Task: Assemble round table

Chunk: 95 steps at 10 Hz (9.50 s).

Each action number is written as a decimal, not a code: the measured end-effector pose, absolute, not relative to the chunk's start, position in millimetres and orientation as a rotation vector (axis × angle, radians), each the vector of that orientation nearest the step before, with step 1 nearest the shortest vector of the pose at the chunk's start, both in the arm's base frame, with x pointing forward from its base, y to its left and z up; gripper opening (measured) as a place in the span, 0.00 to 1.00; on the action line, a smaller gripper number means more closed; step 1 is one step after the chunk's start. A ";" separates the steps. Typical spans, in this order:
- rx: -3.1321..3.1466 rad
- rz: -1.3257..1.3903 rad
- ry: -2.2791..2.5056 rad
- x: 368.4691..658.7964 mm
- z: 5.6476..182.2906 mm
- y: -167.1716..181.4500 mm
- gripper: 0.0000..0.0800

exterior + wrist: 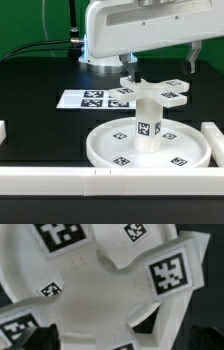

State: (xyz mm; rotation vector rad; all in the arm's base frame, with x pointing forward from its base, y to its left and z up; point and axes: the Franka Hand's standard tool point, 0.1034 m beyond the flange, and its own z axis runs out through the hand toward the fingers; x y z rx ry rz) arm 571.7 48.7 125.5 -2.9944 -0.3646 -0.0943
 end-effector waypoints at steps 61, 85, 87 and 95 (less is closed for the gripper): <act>-2.187 0.036 1.966 564.0 103.0 38.1 0.54; -3.022 -0.053 0.129 586.1 126.5 50.4 0.81; -3.059 -0.060 -0.269 588.8 126.6 56.2 0.81; -2.844 -0.139 -1.267 596.3 122.5 44.8 0.81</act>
Offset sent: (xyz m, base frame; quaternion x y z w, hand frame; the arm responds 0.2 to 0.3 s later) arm 0.0000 0.0000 0.0000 0.0000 0.0000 -0.1296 0.9916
